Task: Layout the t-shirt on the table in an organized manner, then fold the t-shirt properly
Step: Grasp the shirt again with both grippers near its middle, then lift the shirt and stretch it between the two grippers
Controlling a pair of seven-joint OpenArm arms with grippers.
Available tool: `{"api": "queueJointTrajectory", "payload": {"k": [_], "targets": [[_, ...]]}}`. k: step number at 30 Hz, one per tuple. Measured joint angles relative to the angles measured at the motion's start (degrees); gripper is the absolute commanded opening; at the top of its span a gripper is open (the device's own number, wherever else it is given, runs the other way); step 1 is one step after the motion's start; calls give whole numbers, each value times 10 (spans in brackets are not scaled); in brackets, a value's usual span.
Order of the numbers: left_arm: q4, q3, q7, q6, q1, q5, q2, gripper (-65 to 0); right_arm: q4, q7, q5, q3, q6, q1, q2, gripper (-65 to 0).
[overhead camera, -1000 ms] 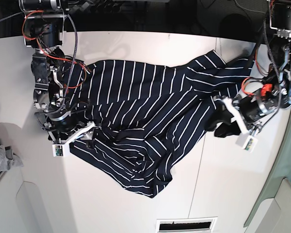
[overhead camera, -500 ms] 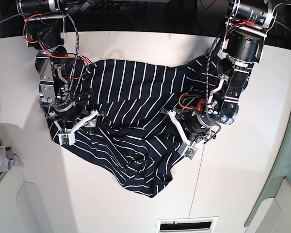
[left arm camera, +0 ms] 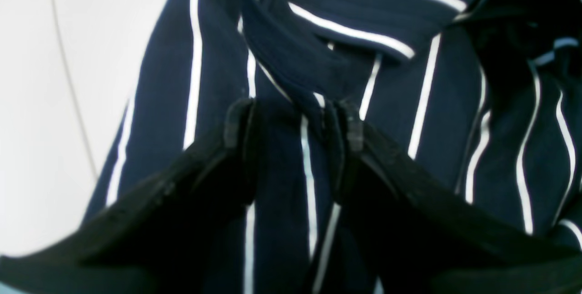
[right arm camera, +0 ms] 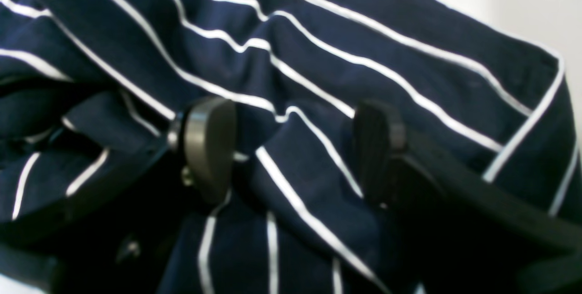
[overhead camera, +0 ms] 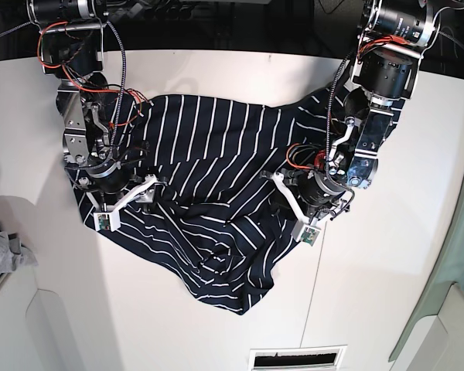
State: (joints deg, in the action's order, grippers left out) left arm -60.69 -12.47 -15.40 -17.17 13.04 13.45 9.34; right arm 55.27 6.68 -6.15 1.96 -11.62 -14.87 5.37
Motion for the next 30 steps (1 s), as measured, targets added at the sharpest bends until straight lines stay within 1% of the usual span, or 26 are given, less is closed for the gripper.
{"api": "queueJointTrajectory", "payload": {"k": [2,3,4,5,6,8,9,10,12,13,15,17,20,21,24,27,28,30], "targets": [[0,0,0,-13,1,0,-7,-417,0,0,0,0,0,0,0,-250],[0,0,0,-13,0,0,-10,-447,0,0,0,0,0,0,0,-250],[0,0,0,-13,0,0,-16,-503,0,0,0,0,0,0,0,-250],[0,0,0,-12,0,0,-19,-587,0,0,0,0,0,0,0,-250],[0,0,0,-13,0,0,-23,-650,0,0,0,0,0,0,0,-252],[0,0,0,-12,0,-1,-27,-650,0,0,0,0,0,0,0,-263],[0,0,0,-12,0,-1,-27,-650,0,0,2,0,0,0,0,-314],[0,0,0,-13,0,-1,-27,-650,0,0,15,0,0,0,0,-392],[0,0,0,-13,2,-1,-25,-650,0,0,37,0,-2,0,0,-580],[0,0,0,-13,4,0,-22,-650,0,-3,44,0,-2,0,0,-650],[0,0,-3,-13,15,0,-12,-650,0,-6,65,0,-3,-1,0,-650],[0,0,-13,-11,32,0,6,-650,7,-4,73,1,-4,0,2,-650],[-1,7,-26,15,59,5,39,-650,39,4,76,22,-4,9,5,-650],[-2,16,-30,15,66,5,50,-650,58,7,77,34,-6,15,7,-650],[-5,49,-59,15,77,7,79,-650,127,13,74,86,-6,32,9,-650],[-5,68,-59,10,71,23,106,-650,182,22,50,134,-9,49,12,-650],[-5,68,-59,6,68,28,114,-650,191,22,36,147,-10,56,13,-650],[-5,68,-63,-11,62,33,127,-650,194,26,29,172,-11,63,12,-650]]}}
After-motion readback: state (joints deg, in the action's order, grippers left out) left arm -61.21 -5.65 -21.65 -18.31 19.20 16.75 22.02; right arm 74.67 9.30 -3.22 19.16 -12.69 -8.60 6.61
